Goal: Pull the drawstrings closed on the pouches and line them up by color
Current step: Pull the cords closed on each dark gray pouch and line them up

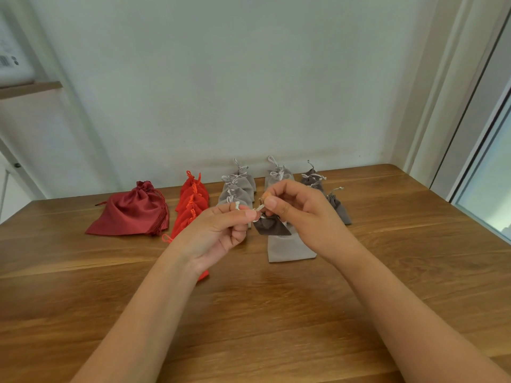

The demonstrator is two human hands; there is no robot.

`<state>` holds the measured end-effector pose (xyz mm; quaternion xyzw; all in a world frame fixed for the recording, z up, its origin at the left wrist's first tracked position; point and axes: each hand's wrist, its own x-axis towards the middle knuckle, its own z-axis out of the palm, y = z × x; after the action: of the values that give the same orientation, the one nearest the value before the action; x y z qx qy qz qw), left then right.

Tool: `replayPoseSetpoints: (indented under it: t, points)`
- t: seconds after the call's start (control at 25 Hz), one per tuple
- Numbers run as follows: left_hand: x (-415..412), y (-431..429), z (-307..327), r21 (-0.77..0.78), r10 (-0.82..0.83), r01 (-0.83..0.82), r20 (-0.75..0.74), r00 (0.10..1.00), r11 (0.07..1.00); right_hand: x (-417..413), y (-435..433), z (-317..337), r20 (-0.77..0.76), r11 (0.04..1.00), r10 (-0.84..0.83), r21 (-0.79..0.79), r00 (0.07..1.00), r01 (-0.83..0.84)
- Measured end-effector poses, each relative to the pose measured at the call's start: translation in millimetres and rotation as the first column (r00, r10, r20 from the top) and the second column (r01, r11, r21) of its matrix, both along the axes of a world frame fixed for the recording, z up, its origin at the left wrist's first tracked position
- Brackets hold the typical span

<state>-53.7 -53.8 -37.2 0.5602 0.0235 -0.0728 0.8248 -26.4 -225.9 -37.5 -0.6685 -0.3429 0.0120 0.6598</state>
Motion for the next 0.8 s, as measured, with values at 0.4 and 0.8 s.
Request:
replayPoseSetpoints:
  t: [0.4, 0.8]
  points:
    - [-5.7, 9.0, 2.4, 0.42, -0.094, -0.043, 0.3, 0.949, 0.907, 7.4, -5.1, -5.7, 0.048, 0.955, 0.016, -0.296, 0.999, -0.001]
    - [-9.0, 0.0, 4.8, 0.471, -0.04, -0.161, 0.388, 0.921, 0.867, 4.3, -7.7, -2.7, 0.083, 0.966, -0.006, -0.259, 0.997, 0.028]
